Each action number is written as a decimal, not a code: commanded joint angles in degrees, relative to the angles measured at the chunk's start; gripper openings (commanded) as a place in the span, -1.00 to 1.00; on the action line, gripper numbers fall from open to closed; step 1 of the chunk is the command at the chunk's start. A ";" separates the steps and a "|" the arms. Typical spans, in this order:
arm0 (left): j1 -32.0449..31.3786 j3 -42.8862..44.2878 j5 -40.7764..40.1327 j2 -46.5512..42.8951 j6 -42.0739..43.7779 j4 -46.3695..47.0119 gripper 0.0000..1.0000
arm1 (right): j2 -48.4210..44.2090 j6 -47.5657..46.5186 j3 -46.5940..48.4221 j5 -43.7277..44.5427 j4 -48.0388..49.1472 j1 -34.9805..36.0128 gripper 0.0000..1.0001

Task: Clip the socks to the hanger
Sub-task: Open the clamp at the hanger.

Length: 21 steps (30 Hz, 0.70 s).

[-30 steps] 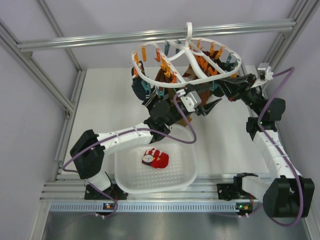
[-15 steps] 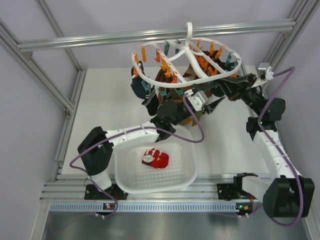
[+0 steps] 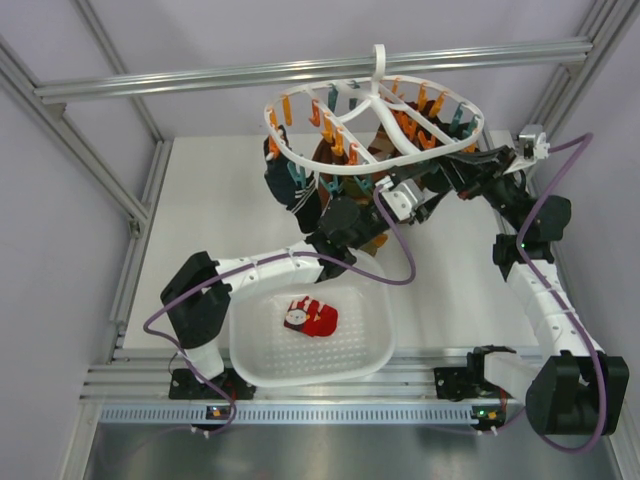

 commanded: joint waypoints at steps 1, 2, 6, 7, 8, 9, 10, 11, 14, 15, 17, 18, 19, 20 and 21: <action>2.40 3.66 -8.15 1.07 -0.48 -0.03 0.17 | -0.52 1.95 2.01 -3.54 1.89 0.69 -1.00; 2.49 3.66 -8.51 0.98 -0.47 -0.03 0.16 | -0.52 1.77 2.10 -3.63 1.89 0.69 -1.00; 2.93 3.31 -8.86 0.63 -0.04 0.06 0.16 | -0.52 1.68 2.01 -3.54 1.62 0.69 -1.00; 2.93 3.31 -9.04 0.54 0.14 0.06 0.16 | -0.52 1.69 2.10 -3.54 1.62 0.69 -1.00; 2.85 3.23 -9.21 0.54 0.23 0.06 0.16 | -0.52 1.60 2.10 -3.46 1.62 0.69 -1.00; 2.85 3.14 -9.30 0.28 0.14 0.15 0.16 | -0.43 1.60 2.10 -3.37 1.62 0.69 -1.00; 2.93 2.96 -9.39 0.11 0.14 0.32 0.16 | -0.52 1.51 2.10 -3.19 1.62 0.69 -1.00; 2.85 2.61 -9.21 -0.07 0.23 0.32 0.16 | -0.43 1.51 2.10 -3.10 1.71 0.69 -1.00; 2.85 1.04 -8.60 -1.12 0.23 1.02 0.16 | -0.43 0.90 2.10 -2.23 0.83 0.69 -1.00; 2.85 0.42 -7.29 -1.91 0.23 1.20 0.16 | -0.43 0.46 2.10 -1.88 0.48 0.69 -1.00; 2.85 -1.16 -6.23 -3.05 -0.03 2.17 0.17 | -0.34 0.10 2.10 -1.00 -0.05 0.69 -1.00; 2.85 -1.43 -5.53 -3.32 -0.12 2.26 0.17 | -0.26 0.10 2.18 -0.73 -0.14 0.69 -1.00; 2.85 -1.78 -5.43 -3.58 -0.30 2.17 0.18 | -0.08 0.02 2.27 -0.47 -0.22 0.69 -1.00; 2.85 -1.87 -5.43 -3.85 -0.56 2.08 0.18 | -0.08 0.02 2.36 -0.38 -0.31 0.69 -1.00; 2.85 -1.87 -5.26 -3.85 -0.56 1.82 0.18 | 0.01 0.02 2.36 -0.12 -0.40 0.69 -1.00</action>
